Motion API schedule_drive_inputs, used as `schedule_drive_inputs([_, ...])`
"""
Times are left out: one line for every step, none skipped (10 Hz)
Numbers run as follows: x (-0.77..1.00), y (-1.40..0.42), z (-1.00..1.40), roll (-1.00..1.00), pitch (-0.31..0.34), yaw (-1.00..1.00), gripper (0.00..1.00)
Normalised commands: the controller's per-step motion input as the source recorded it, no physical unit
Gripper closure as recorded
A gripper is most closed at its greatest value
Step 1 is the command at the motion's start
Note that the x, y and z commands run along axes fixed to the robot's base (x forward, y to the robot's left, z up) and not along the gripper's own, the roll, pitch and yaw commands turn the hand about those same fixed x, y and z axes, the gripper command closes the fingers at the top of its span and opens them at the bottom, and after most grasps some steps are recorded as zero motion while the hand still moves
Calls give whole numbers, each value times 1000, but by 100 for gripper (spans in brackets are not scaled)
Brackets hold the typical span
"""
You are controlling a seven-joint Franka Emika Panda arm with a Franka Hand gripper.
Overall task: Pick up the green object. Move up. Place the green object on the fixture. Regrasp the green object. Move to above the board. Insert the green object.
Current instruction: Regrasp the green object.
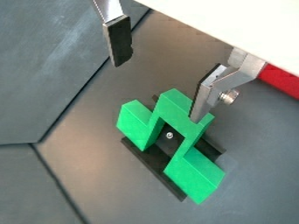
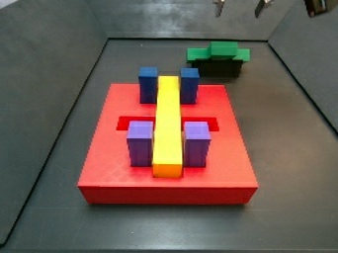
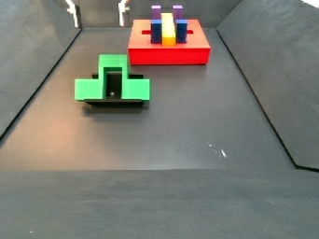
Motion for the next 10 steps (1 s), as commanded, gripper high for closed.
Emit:
schedule_drive_inputs([200, -460, -220, 1000, 94, 17, 0])
schedule_drive_inputs([0, -217, -503, 746, -57, 191, 0])
schedule_drive_inputs([0, 0, -520, 443, -191, 289, 0])
schedule_drive_inputs([0, 0, -466, 371, -177, 297, 0])
schedule_drive_inputs([0, 0, -266, 454, 0, 197, 0])
schedule_drive_inputs([-129, 0, -166, 497, 77, 140, 0])
schedule_drive_inputs([-197, 0, -129, 534, 214, 111, 0])
schedule_drive_inputs([-17, -43, -331, 511, 71, 140, 0])
schedule_drive_inputs([14, -46, -246, 300, 0, 143, 0])
schedule_drive_inputs([51, -60, -191, 217, 0, 149, 0])
